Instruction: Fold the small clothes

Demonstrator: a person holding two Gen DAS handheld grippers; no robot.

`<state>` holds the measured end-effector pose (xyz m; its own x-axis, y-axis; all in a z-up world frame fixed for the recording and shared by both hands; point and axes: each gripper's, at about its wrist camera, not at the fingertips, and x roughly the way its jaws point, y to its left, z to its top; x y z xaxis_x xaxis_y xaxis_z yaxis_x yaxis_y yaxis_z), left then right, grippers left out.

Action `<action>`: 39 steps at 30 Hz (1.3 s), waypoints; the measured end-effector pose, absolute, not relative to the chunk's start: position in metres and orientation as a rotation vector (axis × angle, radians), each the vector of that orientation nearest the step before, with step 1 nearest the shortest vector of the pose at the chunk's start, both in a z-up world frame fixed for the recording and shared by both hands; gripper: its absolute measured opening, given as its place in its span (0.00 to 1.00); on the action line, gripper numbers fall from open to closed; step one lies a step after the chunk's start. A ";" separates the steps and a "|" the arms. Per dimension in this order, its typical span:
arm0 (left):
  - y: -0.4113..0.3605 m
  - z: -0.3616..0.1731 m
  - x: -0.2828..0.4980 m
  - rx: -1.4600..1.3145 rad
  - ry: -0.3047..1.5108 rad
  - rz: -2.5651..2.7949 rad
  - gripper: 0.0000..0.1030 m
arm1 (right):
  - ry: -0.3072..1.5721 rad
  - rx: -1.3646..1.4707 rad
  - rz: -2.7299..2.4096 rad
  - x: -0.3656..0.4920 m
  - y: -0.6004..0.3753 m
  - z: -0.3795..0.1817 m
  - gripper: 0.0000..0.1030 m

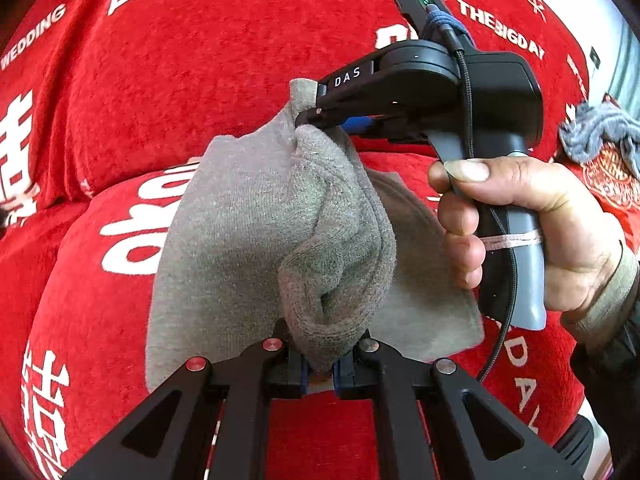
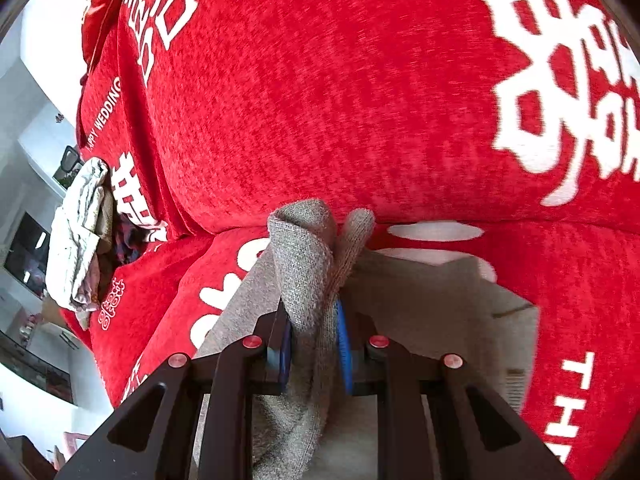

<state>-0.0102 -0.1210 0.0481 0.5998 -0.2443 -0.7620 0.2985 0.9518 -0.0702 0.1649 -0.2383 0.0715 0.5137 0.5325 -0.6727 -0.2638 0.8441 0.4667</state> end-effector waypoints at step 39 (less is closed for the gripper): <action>-0.212 0.020 -0.012 0.169 0.980 -0.390 0.09 | 0.930 0.409 0.381 0.148 -0.350 0.040 0.39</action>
<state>-0.0115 -0.2124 0.0202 0.4948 -0.2443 -0.8340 0.3952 0.9179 -0.0345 0.1483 -0.3495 0.0398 0.5429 0.4826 -0.6873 -0.1383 0.8586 0.4937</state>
